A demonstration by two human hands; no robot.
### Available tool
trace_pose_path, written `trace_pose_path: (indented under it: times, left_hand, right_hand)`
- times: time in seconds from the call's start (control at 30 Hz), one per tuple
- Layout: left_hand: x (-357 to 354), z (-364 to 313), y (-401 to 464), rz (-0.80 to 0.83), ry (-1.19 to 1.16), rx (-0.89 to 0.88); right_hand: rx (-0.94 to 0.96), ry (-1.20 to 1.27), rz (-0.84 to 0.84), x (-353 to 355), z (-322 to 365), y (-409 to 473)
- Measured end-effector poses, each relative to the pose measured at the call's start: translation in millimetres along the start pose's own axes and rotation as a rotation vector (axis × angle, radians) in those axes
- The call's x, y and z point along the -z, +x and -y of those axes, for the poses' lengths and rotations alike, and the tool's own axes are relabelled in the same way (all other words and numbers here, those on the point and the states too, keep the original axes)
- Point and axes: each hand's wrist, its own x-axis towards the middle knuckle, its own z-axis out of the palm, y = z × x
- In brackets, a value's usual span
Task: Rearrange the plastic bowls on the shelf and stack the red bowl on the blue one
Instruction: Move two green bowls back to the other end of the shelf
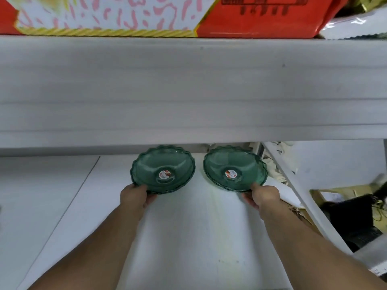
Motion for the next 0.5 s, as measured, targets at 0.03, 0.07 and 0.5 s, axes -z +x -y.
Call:
trace_pose_path:
  times: [0.03, 0.07, 0.5]
  left_hand:
    - [-1, -1, 0, 0.001, 0.007, 0.001]
    - [-1, -1, 1, -0.002, 0.015, 0.000]
    - [30, -19, -41, 0.039, 0.625, -0.115]
  right_hand:
    - [-0.005, 0.000, 0.002, -1, 0, 0]
    - [-0.011, -0.004, 0.004, -1, 0, 0]
    - [0.120, -0.334, -0.021, 7, -12, -44]
